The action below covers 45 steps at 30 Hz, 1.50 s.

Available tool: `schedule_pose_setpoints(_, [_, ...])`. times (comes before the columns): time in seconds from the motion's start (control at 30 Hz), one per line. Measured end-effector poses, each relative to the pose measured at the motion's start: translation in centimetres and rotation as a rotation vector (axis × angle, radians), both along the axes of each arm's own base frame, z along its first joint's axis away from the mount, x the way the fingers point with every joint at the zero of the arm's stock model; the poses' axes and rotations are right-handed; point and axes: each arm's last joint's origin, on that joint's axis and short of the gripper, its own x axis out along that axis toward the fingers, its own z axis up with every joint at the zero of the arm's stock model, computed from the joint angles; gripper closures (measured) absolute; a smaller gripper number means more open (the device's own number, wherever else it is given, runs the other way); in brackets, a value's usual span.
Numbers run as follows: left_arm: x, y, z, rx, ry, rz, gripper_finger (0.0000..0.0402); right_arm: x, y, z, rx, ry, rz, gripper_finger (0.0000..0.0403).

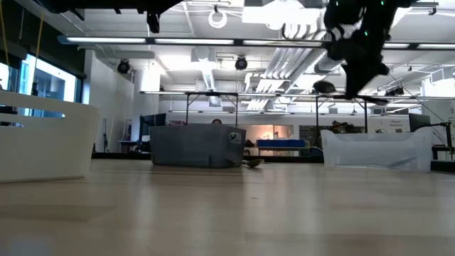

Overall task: Sort silverware by color (type)
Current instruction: Put the center black spoon into the transparent bin

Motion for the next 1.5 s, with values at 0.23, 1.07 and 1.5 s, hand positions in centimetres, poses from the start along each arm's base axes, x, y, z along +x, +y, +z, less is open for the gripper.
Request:
schedule_pose_setpoints(0.23, [0.0,0.0,0.0,0.0,0.0,0.005,0.0401,-1.9,-1.2,-3.7,0.081,0.137,-0.055,0.0401])
schedule_pose_setpoints(1.07, [0.0,0.2,0.0,-0.005,-0.002,0.063,0.0401,0.1,-6.8,-11.6,0.299,0.327,0.047,0.0402])
schedule_pose_setpoints(1.5, [0.0,0.2,0.0,-0.006,-0.002,0.063,0.0401,0.1,-7.1,-12.5,0.337,0.334,0.035,0.0403])
